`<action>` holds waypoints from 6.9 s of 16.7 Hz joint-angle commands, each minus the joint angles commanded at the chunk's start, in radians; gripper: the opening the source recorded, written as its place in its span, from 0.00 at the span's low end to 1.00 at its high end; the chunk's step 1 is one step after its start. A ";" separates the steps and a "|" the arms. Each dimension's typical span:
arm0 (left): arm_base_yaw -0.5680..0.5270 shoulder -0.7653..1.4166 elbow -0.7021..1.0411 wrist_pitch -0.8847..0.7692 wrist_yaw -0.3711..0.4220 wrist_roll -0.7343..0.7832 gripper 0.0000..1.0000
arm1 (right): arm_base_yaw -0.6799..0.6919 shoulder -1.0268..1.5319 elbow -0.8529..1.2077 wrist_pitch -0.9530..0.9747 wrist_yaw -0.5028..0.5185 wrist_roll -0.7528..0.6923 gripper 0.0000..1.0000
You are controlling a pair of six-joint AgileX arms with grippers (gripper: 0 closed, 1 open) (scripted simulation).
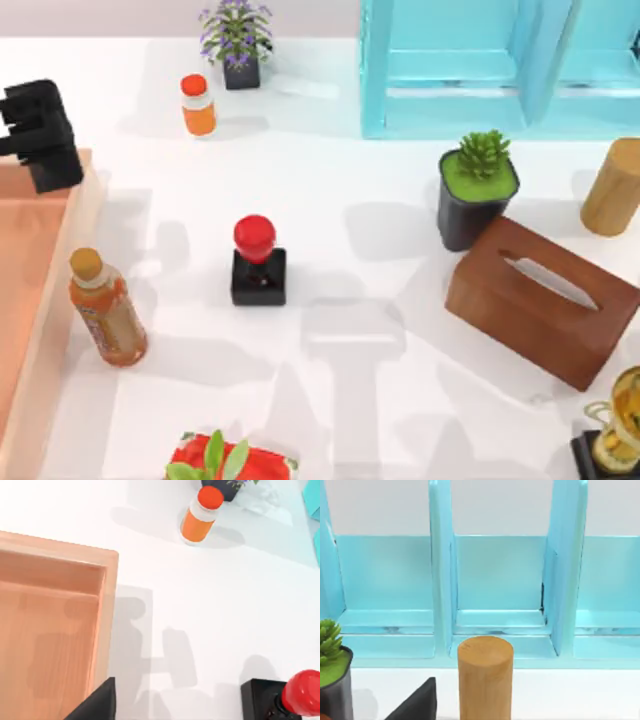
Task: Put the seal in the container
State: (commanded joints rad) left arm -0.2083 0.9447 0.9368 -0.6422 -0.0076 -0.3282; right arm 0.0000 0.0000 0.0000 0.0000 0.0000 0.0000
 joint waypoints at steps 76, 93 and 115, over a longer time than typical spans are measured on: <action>-0.330 1.220 1.077 -0.785 0.011 -0.181 0.00 | 0.000 0.000 0.000 0.000 0.000 0.000 1.00; 0.253 1.030 0.929 -0.892 -0.013 0.396 0.00 | 0.000 0.000 0.000 0.000 0.000 0.000 1.00; 0.474 0.915 0.571 -0.654 -0.022 0.616 0.00 | 0.000 0.000 0.000 0.000 0.000 0.000 1.00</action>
State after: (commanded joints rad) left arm 0.2659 1.8594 1.5081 -1.2966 -0.0293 0.2881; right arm 0.0000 0.0000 0.0000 0.0000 0.0000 0.0000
